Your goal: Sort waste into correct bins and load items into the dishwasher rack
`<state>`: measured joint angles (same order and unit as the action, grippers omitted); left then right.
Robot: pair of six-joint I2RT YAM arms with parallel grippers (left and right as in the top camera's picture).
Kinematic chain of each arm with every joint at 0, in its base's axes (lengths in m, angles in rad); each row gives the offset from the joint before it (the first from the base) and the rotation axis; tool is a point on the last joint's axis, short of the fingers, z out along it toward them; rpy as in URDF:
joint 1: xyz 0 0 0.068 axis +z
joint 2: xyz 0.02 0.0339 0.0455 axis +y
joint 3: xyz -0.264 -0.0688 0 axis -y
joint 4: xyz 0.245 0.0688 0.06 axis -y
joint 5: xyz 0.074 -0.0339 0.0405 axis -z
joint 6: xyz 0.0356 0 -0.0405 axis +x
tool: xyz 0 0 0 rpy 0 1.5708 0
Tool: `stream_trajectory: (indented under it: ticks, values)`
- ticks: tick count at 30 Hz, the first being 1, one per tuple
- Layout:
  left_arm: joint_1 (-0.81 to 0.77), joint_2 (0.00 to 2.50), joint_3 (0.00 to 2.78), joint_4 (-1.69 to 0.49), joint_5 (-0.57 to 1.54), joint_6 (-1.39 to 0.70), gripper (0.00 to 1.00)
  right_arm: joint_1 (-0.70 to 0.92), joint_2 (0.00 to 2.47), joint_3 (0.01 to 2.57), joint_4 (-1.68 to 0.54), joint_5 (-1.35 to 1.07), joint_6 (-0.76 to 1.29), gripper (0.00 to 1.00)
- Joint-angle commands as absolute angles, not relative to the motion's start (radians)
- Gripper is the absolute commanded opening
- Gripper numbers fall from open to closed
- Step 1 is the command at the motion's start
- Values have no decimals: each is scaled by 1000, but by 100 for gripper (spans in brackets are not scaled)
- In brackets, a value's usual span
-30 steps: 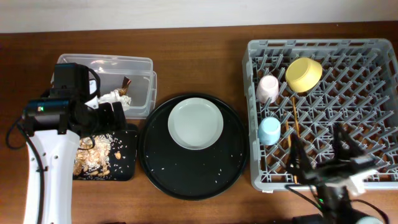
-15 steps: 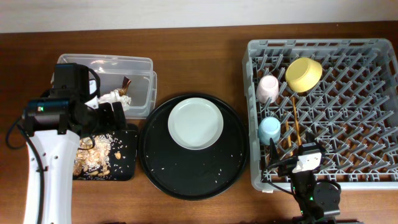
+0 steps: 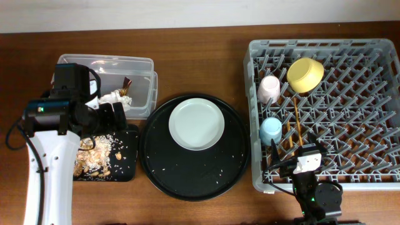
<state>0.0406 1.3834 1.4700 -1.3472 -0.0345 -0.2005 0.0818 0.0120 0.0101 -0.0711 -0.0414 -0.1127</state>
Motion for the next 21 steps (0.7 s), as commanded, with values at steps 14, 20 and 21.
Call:
stream_trajectory:
  ticks: [14,20,21]
  values:
    - [42,1382,1474,-1225,-10,-192,99,77,4,6,-72,-92,-119,98]
    - [42,1382,1474,-1212,7,-192,99,77,53,265,-165,-236,9,98]
    - [42,1382,1474,-1212,7,-192,99,77,162,448,-260,-237,9,98]
